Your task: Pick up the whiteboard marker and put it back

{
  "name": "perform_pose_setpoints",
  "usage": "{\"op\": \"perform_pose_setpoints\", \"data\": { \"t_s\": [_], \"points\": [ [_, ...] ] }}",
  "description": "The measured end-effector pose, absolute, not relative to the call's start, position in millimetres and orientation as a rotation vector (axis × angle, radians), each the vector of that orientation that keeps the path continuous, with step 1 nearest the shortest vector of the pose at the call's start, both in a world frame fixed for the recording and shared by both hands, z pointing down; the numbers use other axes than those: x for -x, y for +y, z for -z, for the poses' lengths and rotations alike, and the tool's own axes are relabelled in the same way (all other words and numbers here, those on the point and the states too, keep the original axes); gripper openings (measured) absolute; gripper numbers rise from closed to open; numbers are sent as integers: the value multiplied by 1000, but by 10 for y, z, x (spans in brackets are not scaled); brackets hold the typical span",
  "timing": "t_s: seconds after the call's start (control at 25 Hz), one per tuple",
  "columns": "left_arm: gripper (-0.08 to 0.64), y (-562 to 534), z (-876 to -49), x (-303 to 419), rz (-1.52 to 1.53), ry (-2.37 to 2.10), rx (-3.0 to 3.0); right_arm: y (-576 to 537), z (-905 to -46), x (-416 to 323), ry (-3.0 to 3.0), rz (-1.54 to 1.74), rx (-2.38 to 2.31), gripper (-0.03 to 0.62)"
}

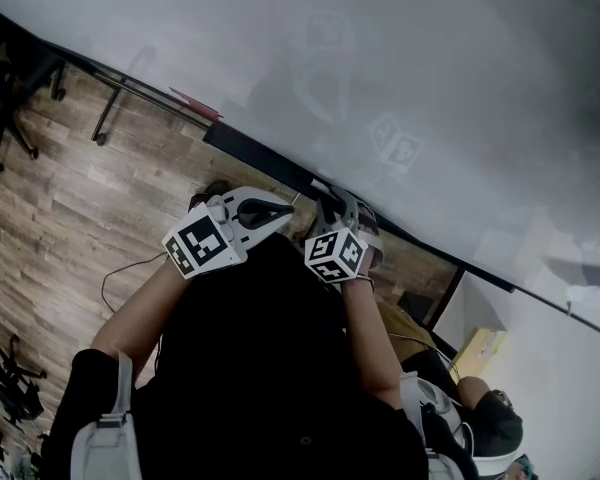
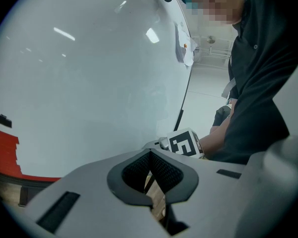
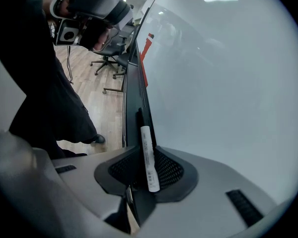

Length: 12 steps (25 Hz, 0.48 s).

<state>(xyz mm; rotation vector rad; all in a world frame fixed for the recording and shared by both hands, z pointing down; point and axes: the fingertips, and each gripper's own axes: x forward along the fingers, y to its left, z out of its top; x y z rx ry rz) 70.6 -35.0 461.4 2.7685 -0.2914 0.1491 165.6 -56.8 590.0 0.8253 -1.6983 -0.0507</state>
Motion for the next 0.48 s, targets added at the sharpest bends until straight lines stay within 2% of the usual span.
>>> {"op": "perform_pose_setpoints", "data": {
  "t_s": [0.48],
  "points": [
    [12,-330,-4628,-693,-152,-294,-2764,-590,-5915,-1662,-1657,77,-829,81]
  ]
}}
